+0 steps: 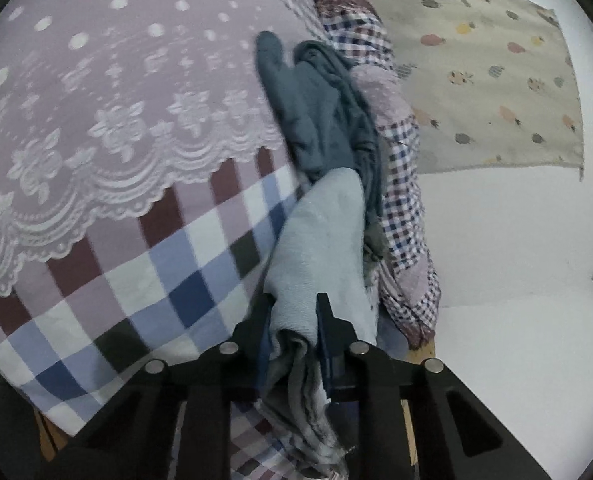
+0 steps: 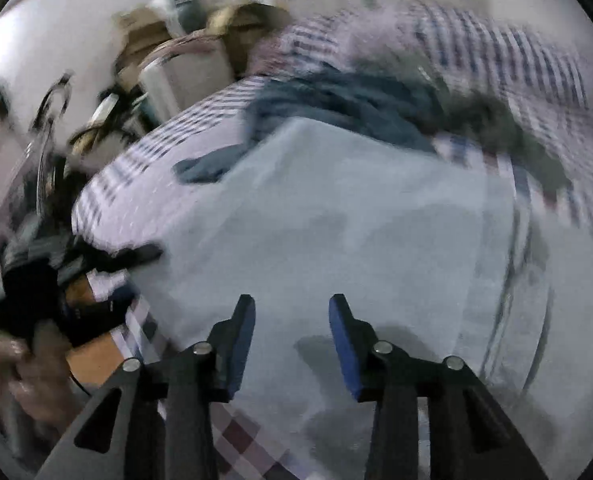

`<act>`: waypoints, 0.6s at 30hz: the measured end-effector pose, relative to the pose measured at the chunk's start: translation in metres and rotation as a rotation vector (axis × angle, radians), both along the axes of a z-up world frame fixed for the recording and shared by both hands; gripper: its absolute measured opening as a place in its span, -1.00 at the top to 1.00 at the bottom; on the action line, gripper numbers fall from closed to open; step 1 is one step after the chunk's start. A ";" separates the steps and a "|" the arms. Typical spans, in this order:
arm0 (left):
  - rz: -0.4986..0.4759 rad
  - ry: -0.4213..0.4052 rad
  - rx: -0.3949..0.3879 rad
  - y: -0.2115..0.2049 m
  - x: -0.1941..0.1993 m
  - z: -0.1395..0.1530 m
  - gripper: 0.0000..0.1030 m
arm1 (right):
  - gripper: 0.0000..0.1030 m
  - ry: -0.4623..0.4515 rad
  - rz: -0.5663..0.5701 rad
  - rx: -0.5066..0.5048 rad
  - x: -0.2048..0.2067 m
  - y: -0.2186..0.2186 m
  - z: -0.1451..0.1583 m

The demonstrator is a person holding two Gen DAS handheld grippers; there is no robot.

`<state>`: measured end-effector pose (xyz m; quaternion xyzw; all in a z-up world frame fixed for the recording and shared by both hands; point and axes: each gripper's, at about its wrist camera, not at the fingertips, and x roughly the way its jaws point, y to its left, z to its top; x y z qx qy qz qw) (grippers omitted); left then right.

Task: Fold clothes

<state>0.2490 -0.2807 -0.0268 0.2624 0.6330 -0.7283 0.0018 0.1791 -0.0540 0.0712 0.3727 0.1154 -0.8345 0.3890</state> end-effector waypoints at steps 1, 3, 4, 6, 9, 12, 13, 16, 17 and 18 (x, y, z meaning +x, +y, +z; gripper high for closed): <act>-0.014 0.010 -0.007 -0.001 -0.001 0.003 0.65 | 0.16 0.056 0.041 0.025 0.013 -0.009 0.001; -0.032 0.031 -0.009 -0.002 -0.003 0.007 0.66 | 0.15 0.154 0.121 0.078 0.040 -0.023 -0.005; -0.039 0.042 -0.007 -0.003 -0.003 0.008 0.68 | 0.13 0.198 0.146 0.108 0.050 -0.028 -0.009; -0.051 0.044 -0.002 -0.004 -0.005 0.009 0.69 | 0.07 0.275 0.184 0.169 0.065 -0.038 -0.020; -0.061 0.071 0.029 -0.004 -0.004 0.008 0.69 | 0.04 0.367 0.194 0.225 0.077 -0.043 -0.033; -0.064 0.081 0.040 -0.005 -0.002 0.008 0.69 | -0.02 0.470 0.192 0.291 0.086 -0.050 -0.044; -0.063 0.081 0.049 -0.005 -0.003 0.006 0.69 | -0.02 0.511 0.190 0.321 0.088 -0.054 -0.048; -0.067 0.096 0.072 -0.005 -0.005 0.005 0.69 | -0.03 0.622 0.184 0.405 0.095 -0.065 -0.059; -0.070 0.099 0.071 -0.005 -0.005 0.005 0.68 | -0.05 0.643 0.179 0.423 0.095 -0.067 -0.063; -0.067 0.088 0.060 -0.004 -0.006 0.005 0.66 | -0.05 0.667 0.168 0.445 0.094 -0.070 -0.069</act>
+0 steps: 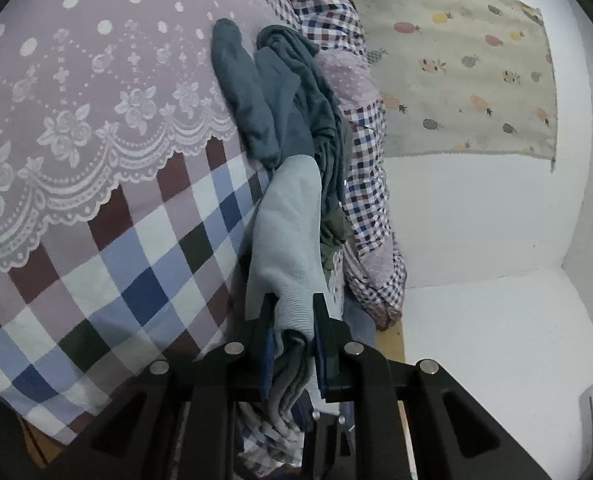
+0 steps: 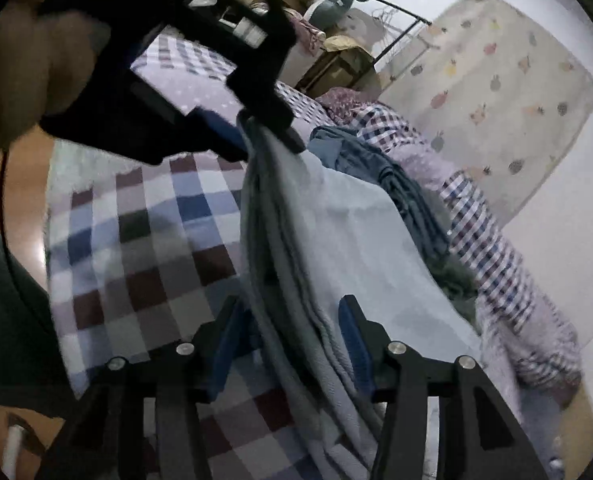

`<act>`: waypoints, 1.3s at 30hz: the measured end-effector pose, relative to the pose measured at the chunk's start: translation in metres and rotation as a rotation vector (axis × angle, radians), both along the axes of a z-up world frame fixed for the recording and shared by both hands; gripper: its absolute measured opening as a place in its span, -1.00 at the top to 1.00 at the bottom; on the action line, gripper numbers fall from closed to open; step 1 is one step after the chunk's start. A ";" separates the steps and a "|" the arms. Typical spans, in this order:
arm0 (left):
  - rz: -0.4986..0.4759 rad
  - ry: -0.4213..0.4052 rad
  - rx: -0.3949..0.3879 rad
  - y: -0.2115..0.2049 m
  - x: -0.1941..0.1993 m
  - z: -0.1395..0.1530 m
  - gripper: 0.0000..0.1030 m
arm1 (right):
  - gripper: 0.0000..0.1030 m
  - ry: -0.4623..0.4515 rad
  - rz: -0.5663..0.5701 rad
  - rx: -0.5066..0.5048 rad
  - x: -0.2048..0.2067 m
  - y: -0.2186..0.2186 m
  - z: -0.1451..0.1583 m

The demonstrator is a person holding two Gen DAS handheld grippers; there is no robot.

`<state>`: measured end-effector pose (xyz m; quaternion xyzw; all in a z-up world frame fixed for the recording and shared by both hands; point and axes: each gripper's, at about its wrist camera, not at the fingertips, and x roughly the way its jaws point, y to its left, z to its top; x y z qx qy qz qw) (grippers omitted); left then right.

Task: Fold clothes

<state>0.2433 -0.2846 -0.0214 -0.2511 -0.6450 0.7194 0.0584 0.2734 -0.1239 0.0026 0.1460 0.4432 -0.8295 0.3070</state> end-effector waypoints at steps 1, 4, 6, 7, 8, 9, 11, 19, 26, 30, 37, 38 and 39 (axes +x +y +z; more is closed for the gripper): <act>0.004 -0.012 -0.008 0.001 0.000 0.000 0.63 | -0.02 0.017 -0.014 0.011 -0.002 -0.002 -0.004; 0.013 -0.022 0.024 0.004 0.000 -0.007 0.01 | 0.43 -0.031 -0.061 -0.021 -0.017 -0.001 -0.005; 0.013 -0.021 -0.006 0.008 -0.003 -0.004 -0.22 | 0.71 -0.078 -0.075 -0.060 -0.024 0.003 0.002; 0.010 -0.025 -0.029 0.011 -0.005 -0.002 -0.28 | 0.71 -0.096 -0.080 -0.077 -0.026 0.005 0.006; 0.002 -0.036 -0.059 0.014 -0.008 0.001 -0.32 | 0.72 -0.109 -0.083 -0.090 -0.028 0.007 0.009; -0.005 -0.045 -0.073 0.016 -0.011 0.001 -0.34 | 0.72 -0.117 -0.085 -0.097 -0.029 0.007 0.011; -0.010 -0.063 -0.105 0.021 -0.019 0.003 -0.34 | 0.72 -0.122 -0.087 -0.108 -0.026 0.009 0.014; 0.019 -0.067 -0.290 0.025 -0.025 0.024 0.62 | 0.65 -0.218 -0.080 -0.129 -0.017 0.017 0.025; -0.037 0.071 -0.543 0.071 -0.031 0.080 0.68 | 0.13 -0.581 -0.087 -0.393 -0.057 0.089 0.091; -0.109 0.181 -0.718 0.124 -0.029 0.117 0.68 | 0.04 -0.758 -0.130 -0.630 -0.092 0.146 0.137; -0.242 0.283 -0.950 0.216 -0.030 0.136 0.69 | -0.14 -1.012 -0.179 -0.665 -0.183 0.147 0.180; -0.267 0.294 -0.961 0.226 -0.031 0.135 0.69 | -0.19 -1.019 -0.191 -0.642 -0.194 0.142 0.185; -0.292 0.304 -0.974 0.236 -0.032 0.133 0.69 | -0.20 -1.027 -0.203 -0.626 -0.205 0.138 0.190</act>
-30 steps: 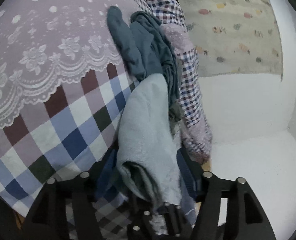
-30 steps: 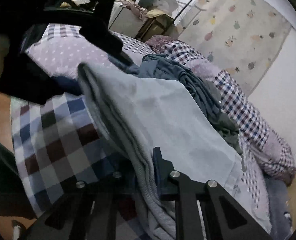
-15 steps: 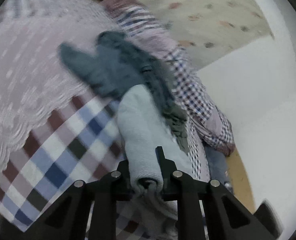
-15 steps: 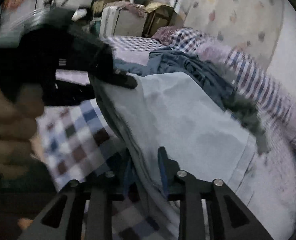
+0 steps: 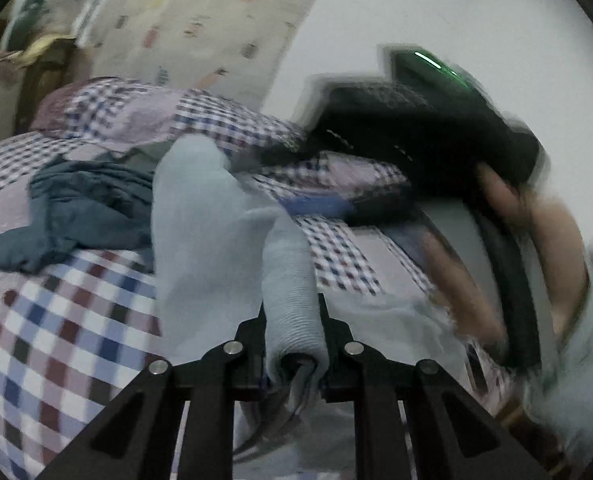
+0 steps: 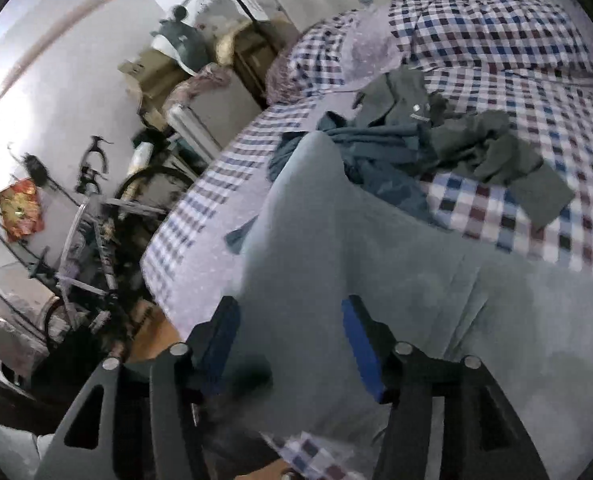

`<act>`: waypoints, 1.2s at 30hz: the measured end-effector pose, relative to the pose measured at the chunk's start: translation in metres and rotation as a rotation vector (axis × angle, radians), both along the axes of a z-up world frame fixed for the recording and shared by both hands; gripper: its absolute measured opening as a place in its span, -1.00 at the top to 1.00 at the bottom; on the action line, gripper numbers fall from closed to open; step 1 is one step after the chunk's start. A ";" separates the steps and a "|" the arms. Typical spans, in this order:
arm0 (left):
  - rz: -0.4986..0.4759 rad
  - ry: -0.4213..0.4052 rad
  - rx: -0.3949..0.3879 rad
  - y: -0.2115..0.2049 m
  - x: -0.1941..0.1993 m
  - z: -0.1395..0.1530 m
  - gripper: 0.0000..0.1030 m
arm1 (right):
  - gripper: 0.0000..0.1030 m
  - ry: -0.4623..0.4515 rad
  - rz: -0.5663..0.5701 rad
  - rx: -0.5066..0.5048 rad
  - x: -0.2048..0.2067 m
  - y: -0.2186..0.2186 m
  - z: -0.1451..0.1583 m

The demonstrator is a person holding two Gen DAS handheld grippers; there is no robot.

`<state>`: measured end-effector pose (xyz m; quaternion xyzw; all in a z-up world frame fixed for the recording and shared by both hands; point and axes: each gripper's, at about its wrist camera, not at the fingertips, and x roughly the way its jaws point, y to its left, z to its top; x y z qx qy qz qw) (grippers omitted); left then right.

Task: Fold clothes

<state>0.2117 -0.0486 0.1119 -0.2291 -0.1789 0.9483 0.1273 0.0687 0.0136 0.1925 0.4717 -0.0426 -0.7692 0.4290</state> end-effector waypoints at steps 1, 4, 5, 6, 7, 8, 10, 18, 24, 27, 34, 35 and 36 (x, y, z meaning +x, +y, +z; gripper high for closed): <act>-0.019 0.004 -0.024 0.008 0.001 -0.001 0.69 | -0.21 -0.013 -0.011 0.012 -0.009 -0.002 0.004; -0.072 0.011 -0.097 0.032 0.004 -0.004 0.69 | -0.21 -0.049 -0.071 0.081 -0.039 -0.003 0.004; -0.085 0.007 -0.112 0.038 0.004 -0.005 0.69 | -0.21 -0.057 -0.090 0.112 -0.047 -0.004 0.002; -0.094 0.005 -0.113 0.042 0.003 -0.006 0.69 | -0.21 -0.064 -0.104 0.149 -0.054 -0.006 -0.002; -0.102 0.004 -0.114 0.045 0.002 -0.006 0.70 | -0.21 -0.069 -0.120 0.190 -0.061 -0.007 -0.007; -0.108 0.005 -0.120 0.048 0.003 -0.006 0.70 | -0.21 -0.073 -0.136 0.232 -0.065 -0.007 -0.012; -0.115 0.002 -0.119 0.052 0.002 -0.005 0.70 | -0.21 -0.089 -0.163 0.310 -0.072 -0.003 -0.025; -0.142 0.023 -0.105 0.107 -0.009 0.018 0.70 | 0.74 -0.079 -0.155 0.297 -0.073 0.049 -0.019; -0.200 0.043 -0.069 0.197 -0.025 0.041 0.70 | 0.77 -0.029 -0.184 0.313 -0.072 0.126 0.027; -0.248 0.025 -0.065 0.246 -0.034 0.044 0.70 | 0.78 -0.023 -0.221 0.347 -0.075 0.180 0.035; -0.315 -0.112 -0.163 0.342 -0.065 -0.002 0.70 | 0.78 -0.085 -0.331 0.381 -0.091 0.302 -0.007; -0.319 -0.130 -0.176 0.353 -0.068 -0.009 0.70 | 0.78 -0.100 -0.341 0.378 -0.093 0.311 -0.017; -0.321 -0.139 -0.187 0.360 -0.070 -0.013 0.70 | 0.78 -0.113 -0.351 0.376 -0.095 0.321 -0.027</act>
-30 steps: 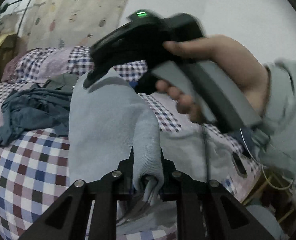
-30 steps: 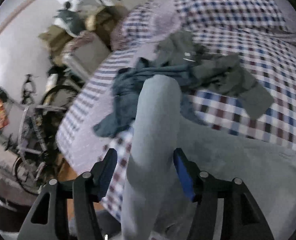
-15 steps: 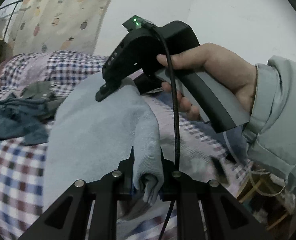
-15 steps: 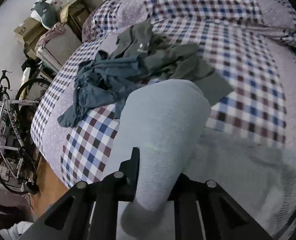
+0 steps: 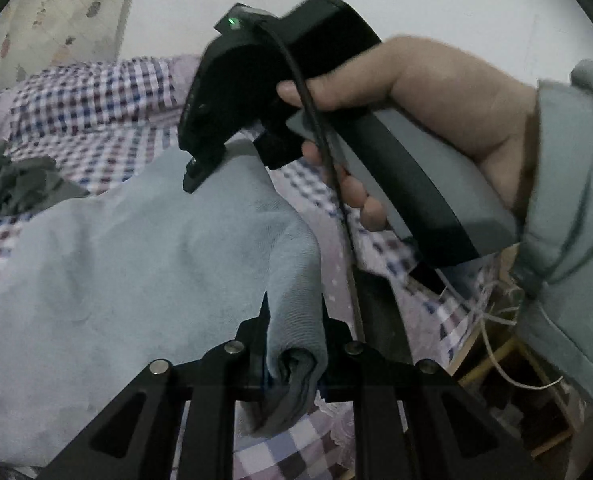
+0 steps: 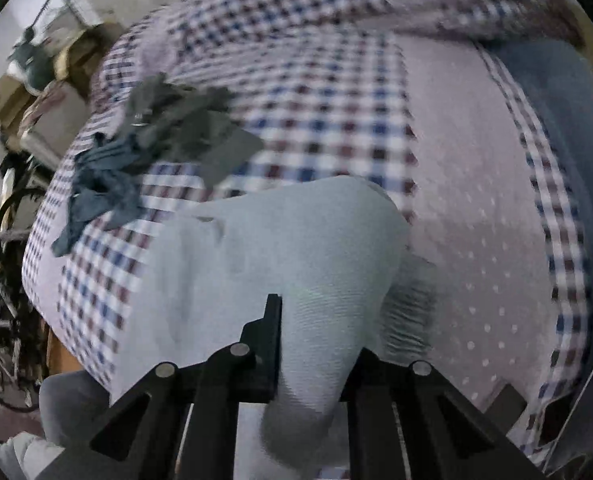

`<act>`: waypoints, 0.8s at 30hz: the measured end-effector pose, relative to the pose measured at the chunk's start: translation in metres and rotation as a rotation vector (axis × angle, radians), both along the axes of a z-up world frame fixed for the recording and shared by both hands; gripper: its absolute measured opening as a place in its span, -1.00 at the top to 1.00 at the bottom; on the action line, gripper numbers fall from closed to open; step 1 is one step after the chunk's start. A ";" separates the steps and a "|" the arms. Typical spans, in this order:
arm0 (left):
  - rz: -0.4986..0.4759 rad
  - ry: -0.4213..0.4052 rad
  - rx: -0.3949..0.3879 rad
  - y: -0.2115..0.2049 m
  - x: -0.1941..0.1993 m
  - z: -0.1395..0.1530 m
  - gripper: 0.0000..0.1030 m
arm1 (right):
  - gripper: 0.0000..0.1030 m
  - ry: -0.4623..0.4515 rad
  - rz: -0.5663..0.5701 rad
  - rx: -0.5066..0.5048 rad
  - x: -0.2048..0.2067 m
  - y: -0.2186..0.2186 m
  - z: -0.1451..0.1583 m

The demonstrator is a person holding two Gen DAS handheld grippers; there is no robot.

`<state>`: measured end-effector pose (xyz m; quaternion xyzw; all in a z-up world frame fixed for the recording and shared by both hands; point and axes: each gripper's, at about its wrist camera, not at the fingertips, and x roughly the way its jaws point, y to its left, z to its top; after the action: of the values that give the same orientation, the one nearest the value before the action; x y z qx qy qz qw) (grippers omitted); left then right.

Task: Fold clothes

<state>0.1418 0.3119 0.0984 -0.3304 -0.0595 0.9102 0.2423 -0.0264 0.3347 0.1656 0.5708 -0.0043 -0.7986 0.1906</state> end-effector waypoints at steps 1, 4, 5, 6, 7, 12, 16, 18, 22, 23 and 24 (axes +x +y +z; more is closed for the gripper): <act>-0.003 -0.010 -0.014 0.008 -0.002 -0.005 0.70 | 0.78 -0.009 -0.014 -0.005 -0.002 0.010 -0.010; -0.044 -0.067 -0.040 0.021 -0.010 -0.018 0.51 | 0.78 -0.022 -0.033 -0.012 -0.006 0.032 -0.033; -0.066 -0.089 -0.042 0.024 -0.011 -0.022 0.35 | 0.75 -0.018 -0.031 -0.008 -0.006 0.036 -0.038; -0.091 -0.108 -0.042 0.024 -0.012 -0.025 0.29 | 0.70 -0.013 -0.026 0.001 -0.008 0.039 -0.043; -0.126 -0.116 -0.031 0.020 -0.010 -0.026 0.18 | 0.60 -0.010 -0.027 0.008 -0.009 0.042 -0.049; -0.263 -0.221 0.130 -0.035 0.008 -0.013 -0.12 | 0.14 0.013 -0.106 0.006 -0.001 0.069 -0.062; -0.272 -0.225 0.279 -0.109 0.020 0.013 -0.60 | -0.01 0.157 -0.235 -0.022 0.029 0.101 -0.030; -0.170 -0.217 0.351 -0.165 0.017 0.020 -0.66 | -0.01 0.239 -0.270 -0.061 0.057 0.107 -0.013; 0.062 -0.267 0.465 -0.267 0.003 0.002 -0.66 | -0.02 0.342 -0.257 -0.202 0.116 0.090 -0.001; 0.105 -0.289 0.476 -0.284 0.000 -0.008 -0.66 | -0.02 0.354 -0.254 -0.229 0.129 0.084 -0.003; 0.112 -0.301 0.464 -0.286 -0.003 -0.017 -0.66 | -0.02 0.362 -0.260 -0.250 0.140 0.078 -0.008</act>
<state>0.1385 0.0260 0.0811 -0.3939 -0.3199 0.8249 0.2490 0.1141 0.4125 0.1575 0.3853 -0.1423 -0.8988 0.1530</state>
